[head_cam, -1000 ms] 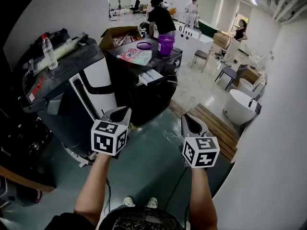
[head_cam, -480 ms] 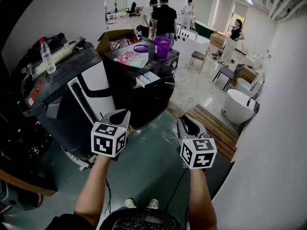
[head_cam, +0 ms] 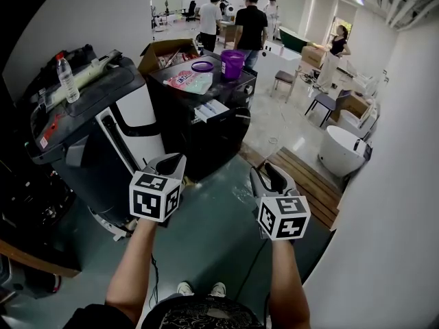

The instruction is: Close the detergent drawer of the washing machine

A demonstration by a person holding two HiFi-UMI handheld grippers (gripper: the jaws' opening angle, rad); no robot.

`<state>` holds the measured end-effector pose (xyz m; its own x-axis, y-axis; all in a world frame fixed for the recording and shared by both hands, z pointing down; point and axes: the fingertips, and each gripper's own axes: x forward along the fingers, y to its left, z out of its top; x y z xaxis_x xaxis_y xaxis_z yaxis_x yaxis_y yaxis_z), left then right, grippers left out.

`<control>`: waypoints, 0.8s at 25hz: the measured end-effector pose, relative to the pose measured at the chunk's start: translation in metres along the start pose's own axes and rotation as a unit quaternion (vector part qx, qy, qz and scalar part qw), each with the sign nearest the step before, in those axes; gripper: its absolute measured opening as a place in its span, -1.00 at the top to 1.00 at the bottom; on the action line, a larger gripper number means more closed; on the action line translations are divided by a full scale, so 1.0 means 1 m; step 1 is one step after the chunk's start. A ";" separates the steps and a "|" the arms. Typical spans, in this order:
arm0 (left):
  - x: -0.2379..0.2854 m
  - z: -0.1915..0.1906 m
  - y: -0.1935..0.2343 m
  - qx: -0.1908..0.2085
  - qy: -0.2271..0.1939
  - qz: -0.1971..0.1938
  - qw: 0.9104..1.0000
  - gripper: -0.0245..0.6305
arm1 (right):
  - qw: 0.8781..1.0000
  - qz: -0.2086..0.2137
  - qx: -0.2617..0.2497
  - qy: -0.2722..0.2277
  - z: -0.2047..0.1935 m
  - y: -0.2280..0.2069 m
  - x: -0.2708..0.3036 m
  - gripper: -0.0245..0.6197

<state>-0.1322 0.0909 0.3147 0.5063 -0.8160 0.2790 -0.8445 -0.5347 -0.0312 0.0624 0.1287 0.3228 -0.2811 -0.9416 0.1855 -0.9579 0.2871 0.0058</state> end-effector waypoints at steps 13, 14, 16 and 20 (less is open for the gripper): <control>0.019 0.005 -0.015 0.003 0.003 0.013 1.000 0.92 | 1.000 0.028 0.013 -0.002 -0.003 -0.017 0.009 -0.04; 0.021 0.006 -0.016 0.004 0.003 0.014 1.000 0.92 | 0.999 0.030 0.014 -0.002 -0.003 -0.019 0.010 -0.07; 0.025 0.008 -0.020 0.005 0.003 0.016 1.000 0.92 | 0.999 0.034 0.014 -0.004 -0.003 -0.024 0.012 -0.13; 0.033 0.009 -0.025 0.004 0.003 0.022 1.000 0.92 | 0.999 0.038 0.014 -0.004 -0.005 -0.035 0.014 -0.20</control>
<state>-0.0929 0.0747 0.3157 0.4683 -0.8369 0.2833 -0.8641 -0.5008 -0.0509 0.0921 0.1064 0.3298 -0.3527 -0.9188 0.1773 -0.9353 0.3522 -0.0356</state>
